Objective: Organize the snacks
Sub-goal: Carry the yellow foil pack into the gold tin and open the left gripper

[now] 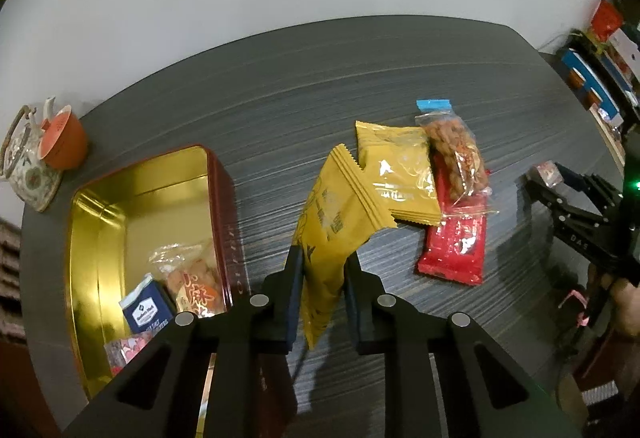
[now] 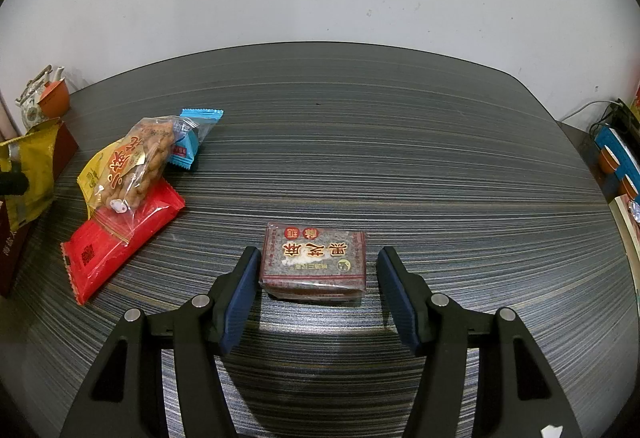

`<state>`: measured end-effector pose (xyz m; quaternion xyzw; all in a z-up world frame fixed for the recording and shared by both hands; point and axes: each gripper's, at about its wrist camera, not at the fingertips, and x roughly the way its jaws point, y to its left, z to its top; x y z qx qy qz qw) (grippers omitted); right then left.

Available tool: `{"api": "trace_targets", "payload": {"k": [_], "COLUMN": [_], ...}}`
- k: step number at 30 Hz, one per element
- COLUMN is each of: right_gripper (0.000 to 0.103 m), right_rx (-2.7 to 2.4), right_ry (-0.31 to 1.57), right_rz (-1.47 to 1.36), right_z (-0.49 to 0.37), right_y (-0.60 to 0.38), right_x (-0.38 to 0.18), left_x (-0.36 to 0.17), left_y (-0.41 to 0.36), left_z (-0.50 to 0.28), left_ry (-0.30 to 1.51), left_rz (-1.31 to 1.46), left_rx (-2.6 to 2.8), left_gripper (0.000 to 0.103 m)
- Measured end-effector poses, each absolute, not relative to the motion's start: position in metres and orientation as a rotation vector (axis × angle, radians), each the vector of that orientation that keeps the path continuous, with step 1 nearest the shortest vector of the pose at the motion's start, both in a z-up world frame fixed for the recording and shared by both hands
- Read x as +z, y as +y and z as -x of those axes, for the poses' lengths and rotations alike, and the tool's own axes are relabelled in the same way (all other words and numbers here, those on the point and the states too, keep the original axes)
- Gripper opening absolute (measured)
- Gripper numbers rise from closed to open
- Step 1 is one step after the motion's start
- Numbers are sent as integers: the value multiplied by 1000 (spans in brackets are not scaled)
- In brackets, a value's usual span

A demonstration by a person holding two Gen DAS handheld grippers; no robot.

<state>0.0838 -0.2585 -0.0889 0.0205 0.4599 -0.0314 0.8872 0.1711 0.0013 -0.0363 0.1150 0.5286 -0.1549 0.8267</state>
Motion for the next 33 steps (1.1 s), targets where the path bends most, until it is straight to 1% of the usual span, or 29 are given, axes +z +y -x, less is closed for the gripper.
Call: {"api": "trace_targets", "payload": {"k": [8,13,22,27,33], "right_gripper": [58,58,58,58,58], "right_rx": [-65,-65,-74,-74,-75], "right_ry": [956,956,955,956,956], "right_rz": [-42,-42,-44,-44,-44], "right_z": [-84,-84,-84,-84,-84], "right_y": [-258,-258,-259,-259,-259], "right_x": [-89,-89,-89,-89,-89], "left_x": [-23,0,38,40,24], "left_y": [7,17,64,99,130], "left_z": [-169,-168,-174,-179,-186], "left_ry": [1100,1051,980,984,1003], "left_rz": [-208,-189,-172,-161,-181], "left_rx": [-332,-318,-219,-130,-47], "left_gripper": [18,18,18,18,18]}}
